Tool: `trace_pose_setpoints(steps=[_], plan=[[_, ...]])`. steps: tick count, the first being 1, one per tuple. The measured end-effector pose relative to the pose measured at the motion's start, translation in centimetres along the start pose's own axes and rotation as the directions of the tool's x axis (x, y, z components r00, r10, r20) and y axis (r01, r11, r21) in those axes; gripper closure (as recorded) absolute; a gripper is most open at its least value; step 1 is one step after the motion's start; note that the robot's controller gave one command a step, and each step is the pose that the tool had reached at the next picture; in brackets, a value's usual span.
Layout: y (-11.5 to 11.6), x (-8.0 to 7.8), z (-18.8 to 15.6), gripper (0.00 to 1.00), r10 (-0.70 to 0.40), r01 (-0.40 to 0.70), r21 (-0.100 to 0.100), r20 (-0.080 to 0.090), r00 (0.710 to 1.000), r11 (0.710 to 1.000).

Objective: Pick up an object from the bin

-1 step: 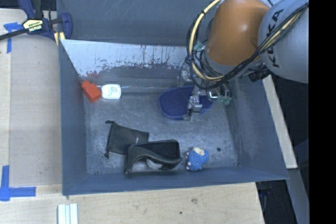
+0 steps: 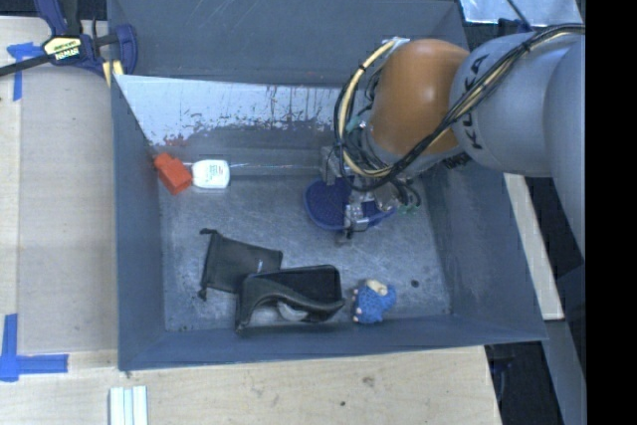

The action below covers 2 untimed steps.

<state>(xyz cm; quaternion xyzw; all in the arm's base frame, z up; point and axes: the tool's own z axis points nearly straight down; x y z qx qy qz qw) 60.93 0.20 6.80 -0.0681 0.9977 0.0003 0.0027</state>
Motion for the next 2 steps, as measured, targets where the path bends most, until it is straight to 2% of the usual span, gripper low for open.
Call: trace_pose_setpoints(steps=[1, 2], plan=[[0.0, -0.1, -0.7, 1.00, 0.000, 0.000, 0.001, 0.001, 1.000, 1.000], [-2.0, 0.7, -16.4, 1.00, -0.002, 0.002, 0.003, 0.006, 1.000, 1.000]])
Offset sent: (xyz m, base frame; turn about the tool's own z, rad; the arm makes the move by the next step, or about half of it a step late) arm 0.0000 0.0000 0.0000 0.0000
